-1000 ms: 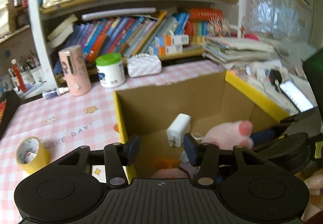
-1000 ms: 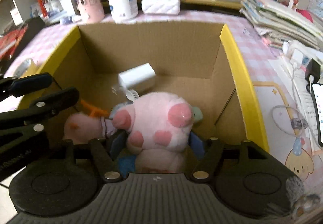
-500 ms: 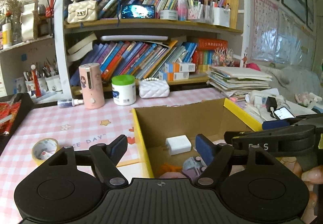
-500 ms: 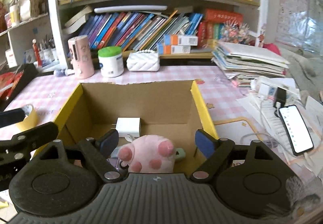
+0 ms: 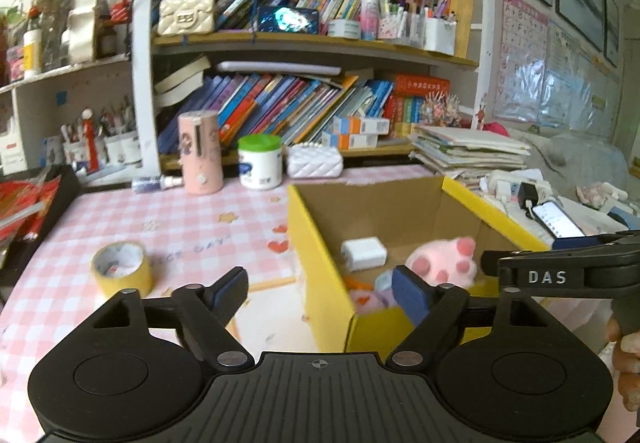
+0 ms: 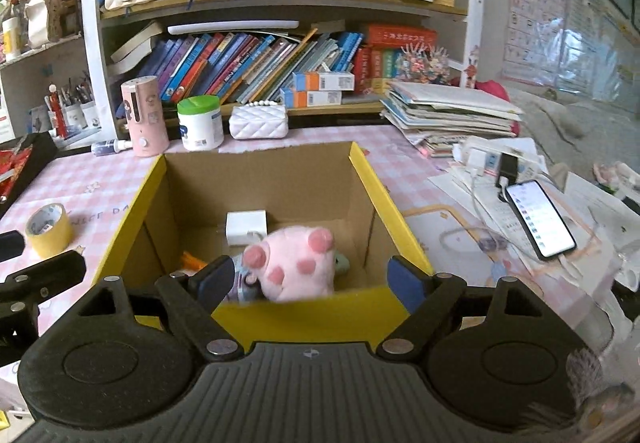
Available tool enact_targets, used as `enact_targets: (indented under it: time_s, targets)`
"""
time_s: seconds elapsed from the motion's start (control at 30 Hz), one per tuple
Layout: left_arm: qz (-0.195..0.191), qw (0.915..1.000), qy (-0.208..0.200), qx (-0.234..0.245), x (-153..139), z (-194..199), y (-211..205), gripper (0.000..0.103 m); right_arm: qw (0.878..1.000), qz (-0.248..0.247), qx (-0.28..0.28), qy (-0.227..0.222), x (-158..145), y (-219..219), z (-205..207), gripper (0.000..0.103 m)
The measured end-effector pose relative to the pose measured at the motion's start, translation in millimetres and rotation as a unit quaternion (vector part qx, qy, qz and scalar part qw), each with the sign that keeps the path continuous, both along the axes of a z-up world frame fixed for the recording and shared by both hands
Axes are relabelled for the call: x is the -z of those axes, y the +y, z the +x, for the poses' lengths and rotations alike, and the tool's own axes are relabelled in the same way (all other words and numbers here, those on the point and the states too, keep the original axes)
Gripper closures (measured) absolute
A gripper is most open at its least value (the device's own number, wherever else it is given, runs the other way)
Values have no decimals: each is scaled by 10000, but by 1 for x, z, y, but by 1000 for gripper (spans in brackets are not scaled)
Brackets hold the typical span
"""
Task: Organize objects
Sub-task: 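Open both tools to release the pig plush and charger in the box, then withdraw both open tools from the box toward the yellow tape roll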
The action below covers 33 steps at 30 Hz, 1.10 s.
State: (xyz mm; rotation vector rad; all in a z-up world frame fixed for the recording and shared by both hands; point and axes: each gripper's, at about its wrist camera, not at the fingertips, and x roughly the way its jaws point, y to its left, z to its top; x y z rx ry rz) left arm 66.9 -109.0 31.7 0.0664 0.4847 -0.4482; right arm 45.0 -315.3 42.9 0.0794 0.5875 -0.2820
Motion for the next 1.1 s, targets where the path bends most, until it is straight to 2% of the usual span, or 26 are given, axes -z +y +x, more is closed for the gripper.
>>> enact_targets:
  time_s: [0.47,1.1]
  targets:
    - [493,9956,763,-243,31,-38,58,19,9977,197,151,630,33,59,-45,20]
    - [789,9905,983,-542,41,-78,121,18,9925,457,-401,1062,59,134,-74,20]
